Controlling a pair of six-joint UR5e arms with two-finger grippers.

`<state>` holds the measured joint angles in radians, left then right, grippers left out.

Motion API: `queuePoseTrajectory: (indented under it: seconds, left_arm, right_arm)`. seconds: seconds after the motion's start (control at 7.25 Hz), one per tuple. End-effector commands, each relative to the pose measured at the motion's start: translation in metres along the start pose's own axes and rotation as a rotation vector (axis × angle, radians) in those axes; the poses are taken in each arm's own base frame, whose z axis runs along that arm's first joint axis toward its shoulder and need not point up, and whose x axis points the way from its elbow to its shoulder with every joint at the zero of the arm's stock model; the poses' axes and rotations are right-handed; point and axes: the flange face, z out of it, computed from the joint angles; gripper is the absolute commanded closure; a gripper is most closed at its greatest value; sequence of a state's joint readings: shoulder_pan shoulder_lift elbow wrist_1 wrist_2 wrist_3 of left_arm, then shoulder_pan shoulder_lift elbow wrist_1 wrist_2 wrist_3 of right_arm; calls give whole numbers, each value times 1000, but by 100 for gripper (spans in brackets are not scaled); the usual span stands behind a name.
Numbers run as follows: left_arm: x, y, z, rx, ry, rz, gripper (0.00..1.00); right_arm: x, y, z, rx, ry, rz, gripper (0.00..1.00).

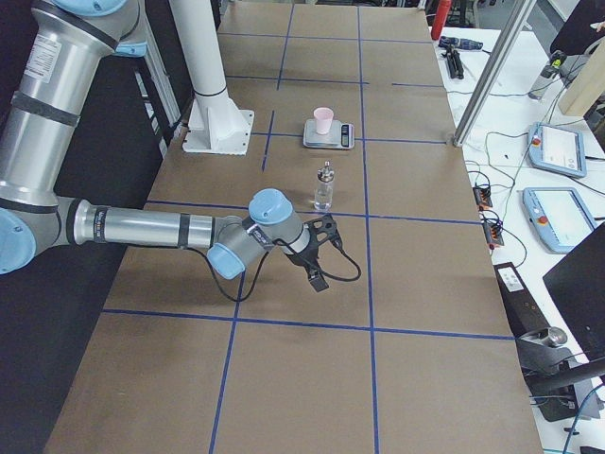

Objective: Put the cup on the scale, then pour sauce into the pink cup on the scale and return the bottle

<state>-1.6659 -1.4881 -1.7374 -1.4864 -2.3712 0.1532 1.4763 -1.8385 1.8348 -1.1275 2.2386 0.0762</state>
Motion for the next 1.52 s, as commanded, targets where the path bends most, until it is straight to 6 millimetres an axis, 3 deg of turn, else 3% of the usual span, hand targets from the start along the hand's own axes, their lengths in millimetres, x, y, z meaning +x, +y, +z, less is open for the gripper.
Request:
queuePoseTrajectory:
  seconds: [0.0, 0.28, 0.69, 0.83, 0.97, 1.38]
  left_arm:
    - [-2, 1, 2, -5, 0, -3, 0]
    - [-5, 5, 5, -11, -1, -9, 0]
    - [-5, 5, 6, -13, -2, -11, 0]
    - [-5, 5, 6, -13, -4, -11, 0]
    - [-4, 5, 5, -12, -4, -9, 0]
    - [-7, 6, 8, -18, -8, -16, 0]
  right_arm:
    - [56, -13, -38, -165, -24, 67, 0]
    - [69, 19, -27, -310, -46, 222, 0]
    - [77, 29, -16, -331, -49, 244, 0]
    - [81, 44, -8, -342, -50, 236, 0]
    - [78, 41, 4, -334, -45, 198, 0]
    - [75, 34, 2, -319, -47, 176, 0]
